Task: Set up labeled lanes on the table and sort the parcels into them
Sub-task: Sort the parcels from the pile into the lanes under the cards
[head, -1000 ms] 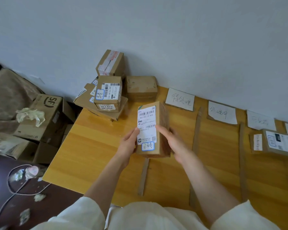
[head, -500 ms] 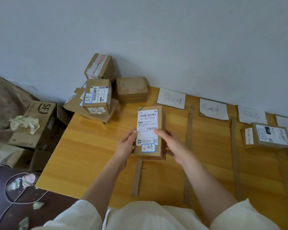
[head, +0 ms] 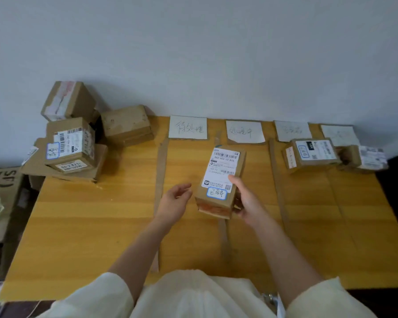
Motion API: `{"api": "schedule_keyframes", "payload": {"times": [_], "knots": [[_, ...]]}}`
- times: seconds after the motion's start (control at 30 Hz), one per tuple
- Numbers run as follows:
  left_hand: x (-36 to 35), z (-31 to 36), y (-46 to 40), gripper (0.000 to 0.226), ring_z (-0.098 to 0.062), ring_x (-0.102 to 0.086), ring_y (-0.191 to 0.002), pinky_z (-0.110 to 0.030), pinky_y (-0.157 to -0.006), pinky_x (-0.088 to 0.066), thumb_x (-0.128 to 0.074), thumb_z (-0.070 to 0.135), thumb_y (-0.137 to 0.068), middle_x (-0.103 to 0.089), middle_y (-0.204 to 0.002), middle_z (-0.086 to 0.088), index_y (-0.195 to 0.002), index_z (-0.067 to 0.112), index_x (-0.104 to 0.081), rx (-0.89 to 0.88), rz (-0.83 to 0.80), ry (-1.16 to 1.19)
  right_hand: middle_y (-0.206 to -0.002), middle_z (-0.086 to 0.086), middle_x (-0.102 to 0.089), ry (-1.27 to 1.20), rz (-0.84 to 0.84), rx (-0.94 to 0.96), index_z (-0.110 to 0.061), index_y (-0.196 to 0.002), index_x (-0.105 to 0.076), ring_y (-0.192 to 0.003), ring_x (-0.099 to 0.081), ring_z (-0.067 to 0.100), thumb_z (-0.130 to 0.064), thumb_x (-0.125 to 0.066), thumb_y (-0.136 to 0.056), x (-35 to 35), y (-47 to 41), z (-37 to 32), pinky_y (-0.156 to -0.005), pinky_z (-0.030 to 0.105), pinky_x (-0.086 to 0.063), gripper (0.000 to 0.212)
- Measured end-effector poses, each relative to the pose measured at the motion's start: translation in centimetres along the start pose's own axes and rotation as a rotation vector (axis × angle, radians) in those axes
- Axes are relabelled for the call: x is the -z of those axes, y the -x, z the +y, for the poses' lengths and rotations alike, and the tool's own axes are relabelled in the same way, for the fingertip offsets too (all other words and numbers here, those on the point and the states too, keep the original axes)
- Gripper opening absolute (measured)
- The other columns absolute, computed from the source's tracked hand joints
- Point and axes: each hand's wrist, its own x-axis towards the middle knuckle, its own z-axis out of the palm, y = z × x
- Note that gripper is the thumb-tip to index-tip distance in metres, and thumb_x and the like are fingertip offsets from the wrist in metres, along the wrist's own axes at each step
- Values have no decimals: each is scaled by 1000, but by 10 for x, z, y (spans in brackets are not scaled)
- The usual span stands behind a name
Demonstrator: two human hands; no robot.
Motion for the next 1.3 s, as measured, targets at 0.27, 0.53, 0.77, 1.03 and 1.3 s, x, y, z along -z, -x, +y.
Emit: {"api": "schedule_keyframes", "payload": {"times": [0.27, 0.53, 0.77, 1.03, 1.3], "knots": [[-78, 10, 10, 25, -10, -58, -89, -16, -69, -44, -60, 21, -92, -66, -109, 5, -116, 23, -65, -59, -103, -218, -105, 0, -74, -148, 146, 24, -25, -113, -65, -99, -66, 19, -43, -63, -88, 88, 10, 5, -77, 34, -51, 31], [-128, 3, 10, 31, -15, -57, -113, -33, -86, -51, -55, 33, -94, -59, -125, 5, -124, 27, -60, -52, -205, -413, -110, 0, -71, -358, 279, 54, -27, -110, -64, -99, -65, 18, -48, -58, -89, 161, 17, 12, -87, 36, -49, 30], [-163, 3, 11, 40, -16, -59, -104, -35, -82, -49, -50, 35, -97, -60, -120, 1, -137, 26, -50, -67, -269, -618, -124, -1, -63, -498, 451, 33, -27, -138, -49, -107, -60, 16, -58, -54, -88, 202, 11, 11, -95, 35, -45, 59], [-188, 3, 2, 46, -23, -62, -106, -40, -90, -53, -50, 35, -97, -37, -152, -2, -142, 29, -42, -19, -320, -885, -112, 4, -61, -635, 448, -26, -21, -137, -45, -109, -57, 21, -51, -63, -87, 229, -19, -4, -103, 38, -47, 61], [-196, -7, -1, 49, -24, -54, -121, -36, -96, -46, -51, 35, -97, -35, -152, -2, -144, 26, -39, 26, -330, -936, -115, 5, -60, -660, 428, -71, -19, -137, -45, -112, -55, 23, -46, -68, -85, 239, -40, -14, -105, 39, -46, 62]]}}
